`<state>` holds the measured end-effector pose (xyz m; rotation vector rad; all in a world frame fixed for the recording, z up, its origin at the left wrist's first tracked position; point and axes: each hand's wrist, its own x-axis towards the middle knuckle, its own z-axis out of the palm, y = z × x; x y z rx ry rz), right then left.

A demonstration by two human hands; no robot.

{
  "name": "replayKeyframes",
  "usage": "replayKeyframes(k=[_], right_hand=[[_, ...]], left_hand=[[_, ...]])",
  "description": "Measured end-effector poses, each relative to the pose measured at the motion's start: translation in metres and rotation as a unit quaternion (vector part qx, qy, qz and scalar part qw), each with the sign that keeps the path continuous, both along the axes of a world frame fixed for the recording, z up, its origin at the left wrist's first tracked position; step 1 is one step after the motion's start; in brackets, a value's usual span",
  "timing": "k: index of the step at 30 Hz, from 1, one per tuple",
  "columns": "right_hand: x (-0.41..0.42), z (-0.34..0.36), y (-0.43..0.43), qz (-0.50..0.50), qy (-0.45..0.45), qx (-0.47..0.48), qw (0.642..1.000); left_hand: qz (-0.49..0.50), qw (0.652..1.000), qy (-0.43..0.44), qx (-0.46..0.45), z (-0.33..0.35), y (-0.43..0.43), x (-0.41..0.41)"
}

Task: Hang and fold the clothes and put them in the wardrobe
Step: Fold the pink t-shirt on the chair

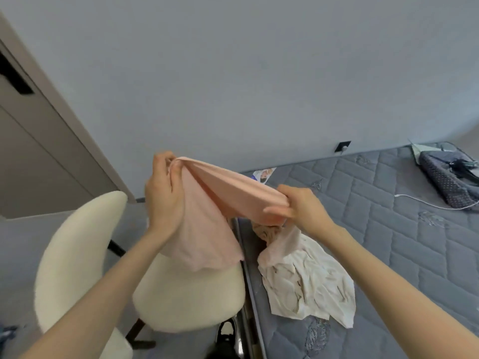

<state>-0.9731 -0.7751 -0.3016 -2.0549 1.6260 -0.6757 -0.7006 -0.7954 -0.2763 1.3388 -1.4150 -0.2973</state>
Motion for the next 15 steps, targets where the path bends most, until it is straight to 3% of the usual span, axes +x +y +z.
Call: replayKeyframes(k=[5,9,12,15], right_hand=[[0.023,0.009,0.015,0.010,0.170,0.061,0.984],[0.043,0.041,0.008,-0.015,0.092,0.011,0.996],[0.061,0.062,-0.007,0.027,0.036,0.022,0.999],[0.080,0.064,-0.024,0.054,0.132,0.065,0.988]], left_hand=[[0.080,0.997,0.010,-0.005,0.038,0.036,0.057],[0.134,0.990,0.017,0.043,0.051,0.053,0.097],[0.143,0.986,0.005,0.085,0.053,0.050,0.124],[0.131,0.981,-0.038,0.135,0.045,0.038,0.145]])
